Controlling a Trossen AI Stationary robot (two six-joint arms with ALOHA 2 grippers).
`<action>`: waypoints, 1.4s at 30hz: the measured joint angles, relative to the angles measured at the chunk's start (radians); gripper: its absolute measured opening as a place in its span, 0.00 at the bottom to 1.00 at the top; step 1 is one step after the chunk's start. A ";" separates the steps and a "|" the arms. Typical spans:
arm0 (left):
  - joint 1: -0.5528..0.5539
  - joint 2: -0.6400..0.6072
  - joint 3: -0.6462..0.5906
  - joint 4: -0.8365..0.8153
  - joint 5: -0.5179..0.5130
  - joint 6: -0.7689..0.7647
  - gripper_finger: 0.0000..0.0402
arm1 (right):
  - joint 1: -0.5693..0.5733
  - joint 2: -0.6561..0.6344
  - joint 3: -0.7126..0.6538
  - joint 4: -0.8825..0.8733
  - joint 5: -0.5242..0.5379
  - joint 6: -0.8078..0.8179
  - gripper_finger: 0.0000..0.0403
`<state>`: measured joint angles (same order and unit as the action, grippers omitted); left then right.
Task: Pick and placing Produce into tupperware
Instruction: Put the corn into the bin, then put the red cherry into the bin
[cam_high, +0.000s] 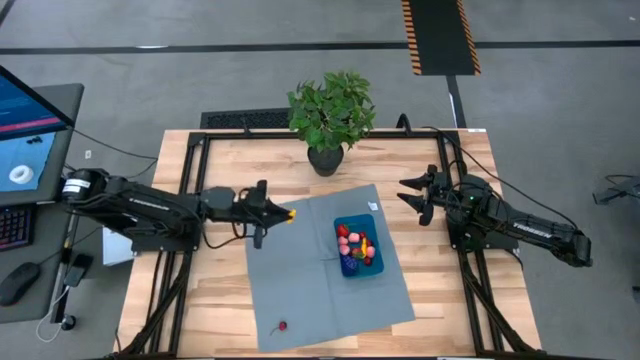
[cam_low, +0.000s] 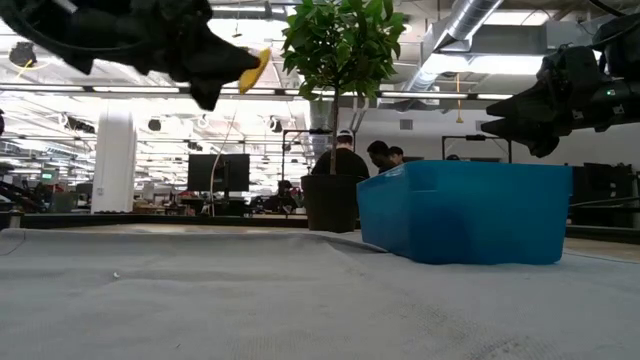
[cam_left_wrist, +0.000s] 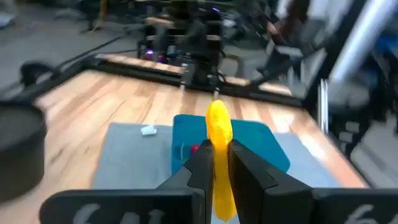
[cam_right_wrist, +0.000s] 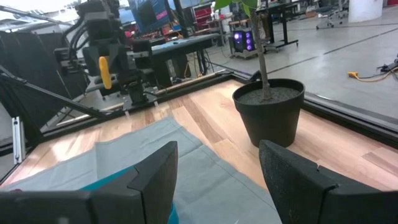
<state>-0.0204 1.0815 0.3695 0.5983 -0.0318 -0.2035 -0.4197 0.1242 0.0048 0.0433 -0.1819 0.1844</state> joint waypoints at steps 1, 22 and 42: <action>0.000 0.015 0.016 -0.008 0.009 0.042 0.07 | 0.000 0.000 0.000 0.000 0.000 0.000 0.62; 0.002 0.680 0.670 -0.194 0.199 0.107 0.07 | 0.000 0.000 0.000 0.000 0.000 0.000 0.62; -0.015 0.808 0.828 -0.376 0.089 0.124 0.44 | 0.000 0.000 0.000 0.000 0.000 0.000 0.62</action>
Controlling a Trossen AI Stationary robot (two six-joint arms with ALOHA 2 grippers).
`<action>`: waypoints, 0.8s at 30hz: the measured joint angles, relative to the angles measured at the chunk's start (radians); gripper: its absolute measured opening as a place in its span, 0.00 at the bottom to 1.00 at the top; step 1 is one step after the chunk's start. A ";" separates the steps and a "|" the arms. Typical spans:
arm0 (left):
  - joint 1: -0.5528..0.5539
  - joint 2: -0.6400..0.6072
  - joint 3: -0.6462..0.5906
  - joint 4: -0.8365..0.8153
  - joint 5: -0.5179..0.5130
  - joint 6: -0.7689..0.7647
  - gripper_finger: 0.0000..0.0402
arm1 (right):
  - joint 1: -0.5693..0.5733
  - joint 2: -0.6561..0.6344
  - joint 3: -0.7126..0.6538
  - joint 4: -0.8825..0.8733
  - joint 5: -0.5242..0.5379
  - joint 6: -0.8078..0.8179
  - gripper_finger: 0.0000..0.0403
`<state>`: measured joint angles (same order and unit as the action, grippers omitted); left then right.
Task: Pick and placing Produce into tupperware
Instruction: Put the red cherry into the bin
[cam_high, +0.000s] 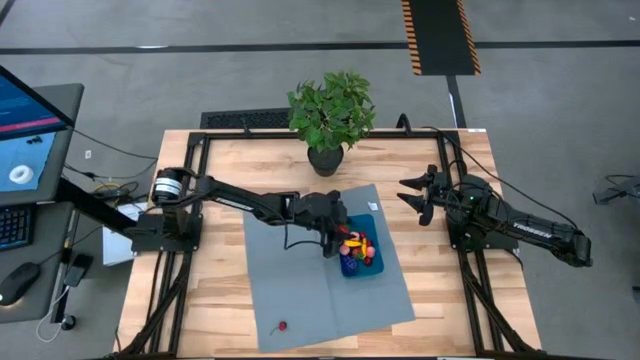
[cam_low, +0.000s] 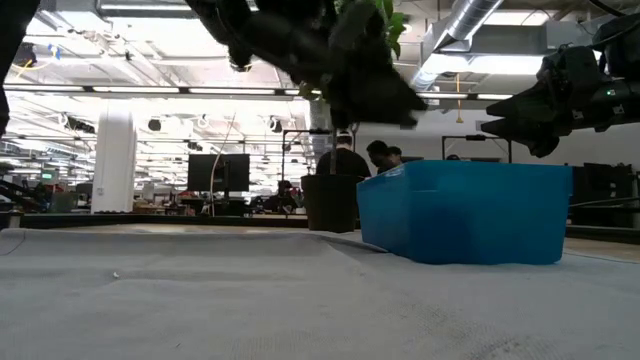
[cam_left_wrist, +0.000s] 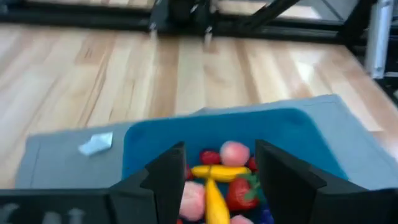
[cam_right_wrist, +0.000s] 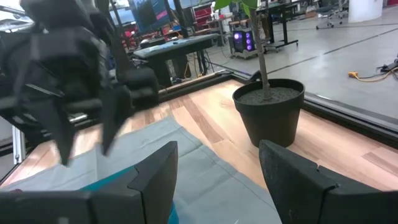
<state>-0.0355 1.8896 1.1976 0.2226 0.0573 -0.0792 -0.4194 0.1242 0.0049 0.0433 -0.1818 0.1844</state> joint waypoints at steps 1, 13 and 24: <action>-0.007 -0.014 -0.003 0.005 -0.002 0.011 0.45 | 0.000 0.000 0.000 0.000 0.000 0.000 0.62; -0.158 -0.348 -0.247 0.022 -0.076 0.036 0.46 | 0.000 0.000 0.000 0.000 0.000 0.000 0.62; -0.487 -0.588 -0.437 -0.125 -0.373 -0.358 0.46 | 0.000 0.000 0.000 0.000 0.000 0.000 0.62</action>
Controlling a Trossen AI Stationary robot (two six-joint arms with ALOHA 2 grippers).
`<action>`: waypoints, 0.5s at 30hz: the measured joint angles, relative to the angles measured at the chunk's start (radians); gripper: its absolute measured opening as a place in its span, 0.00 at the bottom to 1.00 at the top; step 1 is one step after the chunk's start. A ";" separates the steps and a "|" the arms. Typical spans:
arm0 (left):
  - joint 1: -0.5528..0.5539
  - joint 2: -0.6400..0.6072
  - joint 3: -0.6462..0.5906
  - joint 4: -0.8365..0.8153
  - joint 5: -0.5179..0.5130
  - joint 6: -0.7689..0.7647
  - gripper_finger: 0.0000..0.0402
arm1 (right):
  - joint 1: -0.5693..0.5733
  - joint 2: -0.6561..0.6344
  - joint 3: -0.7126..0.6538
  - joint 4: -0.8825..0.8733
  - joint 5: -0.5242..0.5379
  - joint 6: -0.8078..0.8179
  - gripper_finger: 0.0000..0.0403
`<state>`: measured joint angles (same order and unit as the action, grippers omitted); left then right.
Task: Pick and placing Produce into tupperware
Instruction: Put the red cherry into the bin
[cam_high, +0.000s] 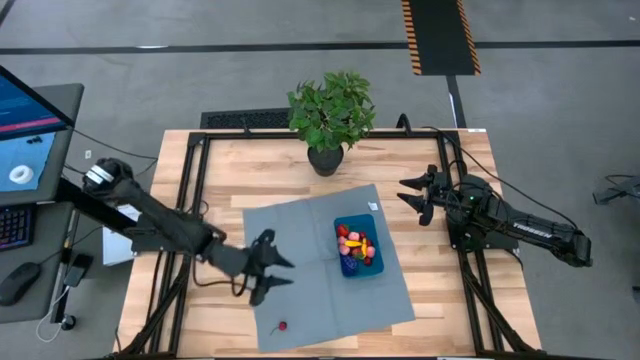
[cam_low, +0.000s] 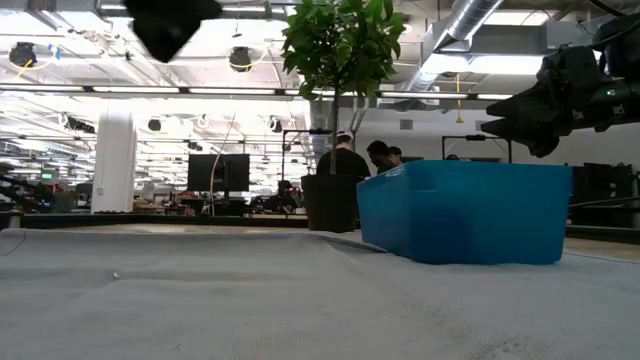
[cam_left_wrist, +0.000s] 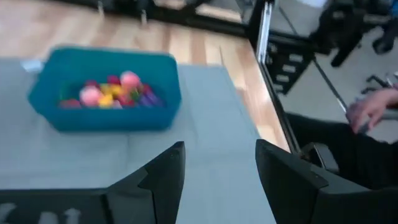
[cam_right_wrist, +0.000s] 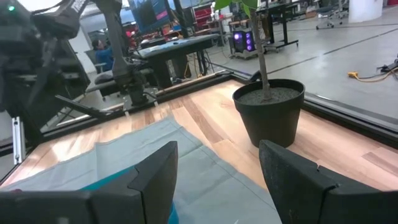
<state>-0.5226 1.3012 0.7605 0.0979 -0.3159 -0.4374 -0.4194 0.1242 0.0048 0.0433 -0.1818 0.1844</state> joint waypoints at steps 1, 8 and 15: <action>-0.026 0.000 0.000 -0.017 -0.015 -0.019 0.46 | 0.000 0.000 0.000 0.000 0.000 0.000 0.62; -0.182 0.027 -0.001 -0.075 -0.115 -0.165 0.46 | 0.000 0.000 0.000 0.000 0.000 0.000 0.62; -0.315 0.054 0.000 -0.159 -0.224 -0.390 0.46 | 0.000 0.000 0.000 0.000 0.000 0.000 0.62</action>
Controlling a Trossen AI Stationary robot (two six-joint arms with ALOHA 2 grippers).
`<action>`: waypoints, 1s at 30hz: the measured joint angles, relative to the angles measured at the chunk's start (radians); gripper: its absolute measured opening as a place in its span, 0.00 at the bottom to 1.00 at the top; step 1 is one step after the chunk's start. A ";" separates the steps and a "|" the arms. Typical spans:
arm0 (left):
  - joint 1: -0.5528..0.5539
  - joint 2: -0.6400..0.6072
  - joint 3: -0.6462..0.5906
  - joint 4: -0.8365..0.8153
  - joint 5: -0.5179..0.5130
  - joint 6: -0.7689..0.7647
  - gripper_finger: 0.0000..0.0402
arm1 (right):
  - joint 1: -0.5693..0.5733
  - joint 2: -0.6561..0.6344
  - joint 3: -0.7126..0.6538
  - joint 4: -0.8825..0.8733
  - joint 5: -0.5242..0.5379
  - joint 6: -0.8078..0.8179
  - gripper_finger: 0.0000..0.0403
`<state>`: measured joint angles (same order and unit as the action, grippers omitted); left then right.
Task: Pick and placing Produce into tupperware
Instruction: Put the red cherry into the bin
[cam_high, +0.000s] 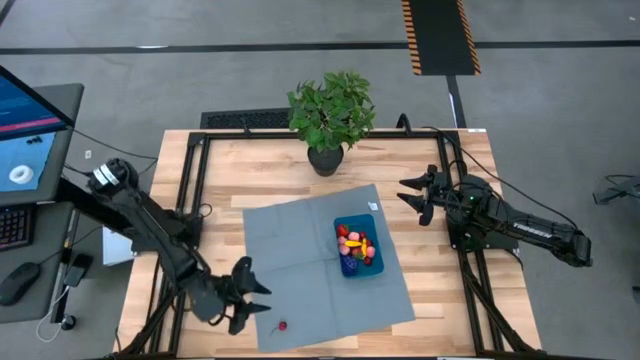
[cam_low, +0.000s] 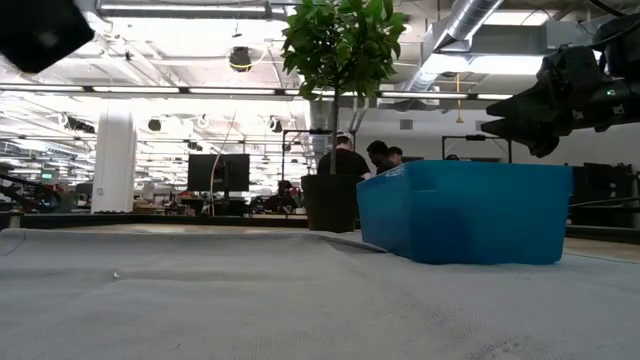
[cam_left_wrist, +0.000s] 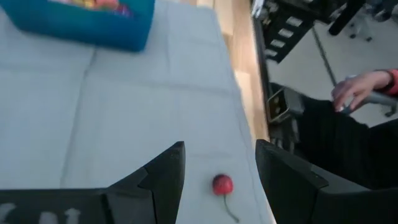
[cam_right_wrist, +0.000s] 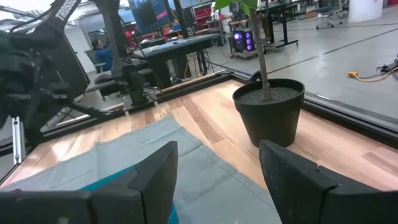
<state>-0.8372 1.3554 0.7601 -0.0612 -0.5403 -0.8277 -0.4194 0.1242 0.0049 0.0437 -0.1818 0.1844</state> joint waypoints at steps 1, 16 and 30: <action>-0.013 0.017 0.000 -0.001 -0.008 -0.021 0.46 | 0.000 0.000 0.000 0.000 0.000 0.000 0.62; -0.068 0.401 0.260 -0.163 0.070 -0.240 0.46 | 0.000 0.000 0.000 0.000 0.000 0.000 0.62; -0.106 0.640 0.556 -0.552 0.039 -0.405 0.46 | 0.000 0.000 0.000 0.000 0.000 0.000 0.62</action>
<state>-0.9436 1.9958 1.3157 -0.6130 -0.5009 -1.2329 -0.4194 0.1244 0.0050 0.0433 -0.1818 0.1844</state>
